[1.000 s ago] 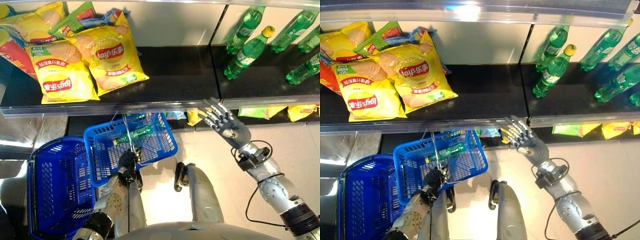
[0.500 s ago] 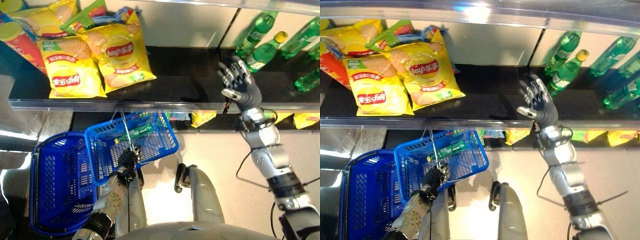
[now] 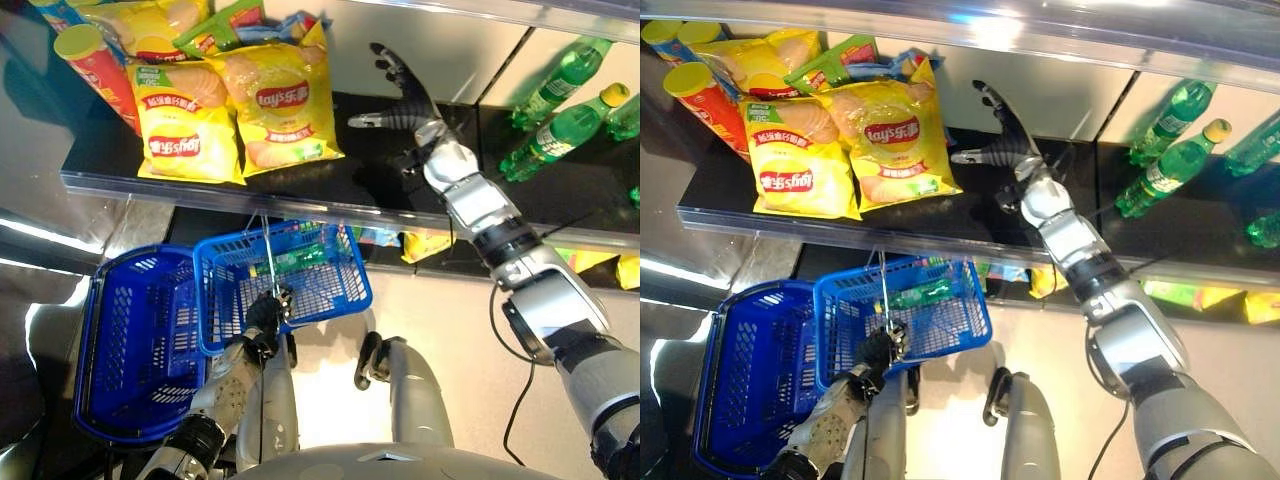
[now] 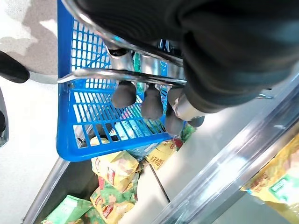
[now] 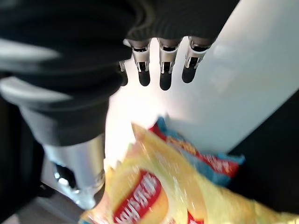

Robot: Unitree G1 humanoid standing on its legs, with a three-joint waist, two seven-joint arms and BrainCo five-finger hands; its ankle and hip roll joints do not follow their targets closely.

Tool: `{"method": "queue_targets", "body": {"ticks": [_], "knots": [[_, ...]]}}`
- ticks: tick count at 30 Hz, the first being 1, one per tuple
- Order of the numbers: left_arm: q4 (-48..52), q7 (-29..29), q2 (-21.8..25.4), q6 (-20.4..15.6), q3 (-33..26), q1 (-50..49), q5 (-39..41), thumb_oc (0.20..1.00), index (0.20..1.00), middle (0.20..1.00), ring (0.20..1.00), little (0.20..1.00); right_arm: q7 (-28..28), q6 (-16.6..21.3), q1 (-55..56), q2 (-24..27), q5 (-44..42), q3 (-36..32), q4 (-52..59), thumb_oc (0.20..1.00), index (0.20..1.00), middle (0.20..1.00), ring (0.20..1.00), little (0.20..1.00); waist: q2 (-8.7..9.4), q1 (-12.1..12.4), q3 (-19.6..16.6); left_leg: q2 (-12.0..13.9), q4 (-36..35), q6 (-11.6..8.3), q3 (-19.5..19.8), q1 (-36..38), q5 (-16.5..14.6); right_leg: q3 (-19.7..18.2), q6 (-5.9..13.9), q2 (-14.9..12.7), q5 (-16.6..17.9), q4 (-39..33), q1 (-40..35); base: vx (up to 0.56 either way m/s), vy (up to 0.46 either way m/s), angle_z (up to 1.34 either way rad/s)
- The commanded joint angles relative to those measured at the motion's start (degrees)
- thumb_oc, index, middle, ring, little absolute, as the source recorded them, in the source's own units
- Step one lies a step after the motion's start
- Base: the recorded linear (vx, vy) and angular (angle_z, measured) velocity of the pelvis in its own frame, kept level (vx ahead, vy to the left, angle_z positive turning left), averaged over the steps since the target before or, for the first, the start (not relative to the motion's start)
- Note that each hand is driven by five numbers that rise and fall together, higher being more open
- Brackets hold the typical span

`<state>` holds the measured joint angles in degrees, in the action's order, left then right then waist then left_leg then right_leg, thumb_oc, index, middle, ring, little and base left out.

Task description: Pick up the snacks into the basket

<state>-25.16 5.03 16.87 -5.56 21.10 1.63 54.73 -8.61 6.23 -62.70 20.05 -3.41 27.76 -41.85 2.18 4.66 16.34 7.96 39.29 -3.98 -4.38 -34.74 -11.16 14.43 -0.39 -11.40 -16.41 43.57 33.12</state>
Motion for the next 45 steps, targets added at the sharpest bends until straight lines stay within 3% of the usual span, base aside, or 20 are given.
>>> {"method": "queue_targets", "body": {"ticks": [1,3,12,19,27,35,36,37,45], "knots": [[10.0,1.4,0.9,-2.5,2.6,-2.6,1.1,0.2,0.2,0.2,0.2,0.2,-0.7,0.2,-7.9,-3.2,-0.1,1.8,-9.4,1.0,1.0,1.0,1.0,1.0,-0.09,1.0,-1.5,-0.5,-1.9,3.71,-1.0,-0.1,1.0,-2.1,5.23,-1.6,5.9,-3.3,-1.4,-0.02,-0.003,0.04],[10.6,1.6,1.4,-2.3,3.1,-2.3,1.1,0.2,0.2,0.2,0.2,0.2,-0.1,-0.3,-11.3,-5.8,0.0,3.3,-16.4,1.0,1.0,1.0,1.0,1.0,-0.25,1.5,-1.4,-0.8,-1.9,3.78,-0.7,-0.3,1.2,-2.0,5.16,-1.6,6.0,-3.2,-1.2,-0.01,0.003,0.02],[10.5,1.4,1.8,-2.5,4.1,-1.4,1.1,0.2,0.2,0.2,0.2,0.2,0.8,-0.7,-15.0,-10.8,-0.3,5.0,-25.0,1.0,1.0,1.0,1.0,1.0,-0.39,2.4,-0.8,-1.5,-2.4,3.98,-0.3,-0.5,1.7,-1.6,5.14,-1.6,6.2,-3.4,-1.4,0.0,-0.001,0.0],[11.0,1.4,2.2,-2.2,5.6,-0.4,1.5,0.2,0.2,0.2,0.2,0.2,0.1,-2.5,-17.5,-14.9,7.6,7.1,-35.8,1.0,1.0,1.0,1.0,1.0,-0.95,3.6,-0.5,-2.4,-2.9,4.22,0.6,-0.8,2.1,-1.1,5.38,-1.9,6.4,-3.3,-1.5,0.0,-0.009,0.08],[10.8,1.5,2.1,-1.9,6.2,0.6,1.2,0.2,0.2,0.2,0.2,0.2,0.0,-4.2,-16.0,-16.3,19.5,10.5,-38.6,1.0,1.0,1.0,1.0,1.0,-1.58,4.4,-0.1,-3.2,-3.2,4.35,1.4,-1.0,2.5,-0.7,5.51,-2.3,6.3,-2.8,-1.4,0.0,-0.004,0.04],[10.2,1.2,1.6,-1.9,6.4,1.1,1.3,0.2,0.2,0.2,0.2,0.2,-1.0,-4.8,-13.2,-17.4,25.1,10.9,-38.0,1.0,1.0,1.0,1.0,1.0,-2.03,4.9,0.1,-3.4,-3.1,4.68,1.8,-1.4,2.6,-0.4,5.65,-2.6,6.4,-2.4,-1.1,-0.01,-0.002,0.04],[10.2,1.2,1.6,-1.9,6.5,1.1,1.3,0.2,0.2,0.2,0.2,0.2,-1.2,-4.8,-12.9,-17.3,25.0,10.8,-38.0,0.426,0.426,0.426,0.426,0.426,-2.11,4.9,0.1,-3.4,-3.0,4.66,1.8,-1.5,2.6,-0.4,5.64,-2.7,6.4,-2.4,-1.1,0.0,0.013,0.04],[10.2,1.1,1.5,-2.0,6.6,1.3,1.3,0.2,0.2,0.2,0.2,0.2,-1.9,-4.9,-12.4,-17.0,24.6,10.1,-37.8,0.2,0.2,0.2,0.2,0.2,-2.19,4.9,0.1,-3.4,-3.1,4.64,1.8,-1.5,2.6,-0.4,5.67,-2.7,6.4,-2.4,-1.1,0.0,0.017,0.04],[10.3,0.4,1.2,-2.4,5.9,1.6,1.5,0.2,0.2,0.2,0.2,0.2,-3.2,-5.1,-10.2,-14.8,24.9,9.0,-35.3,0.2,0.2,0.2,0.2,0.2,-1.98,4.1,0.0,-3.1,-2.7,4.63,1.3,-1.1,2.3,-0.9,5.56,-2.7,6.4,-2.0,-0.8,0.0,0.0,0.0]]}}
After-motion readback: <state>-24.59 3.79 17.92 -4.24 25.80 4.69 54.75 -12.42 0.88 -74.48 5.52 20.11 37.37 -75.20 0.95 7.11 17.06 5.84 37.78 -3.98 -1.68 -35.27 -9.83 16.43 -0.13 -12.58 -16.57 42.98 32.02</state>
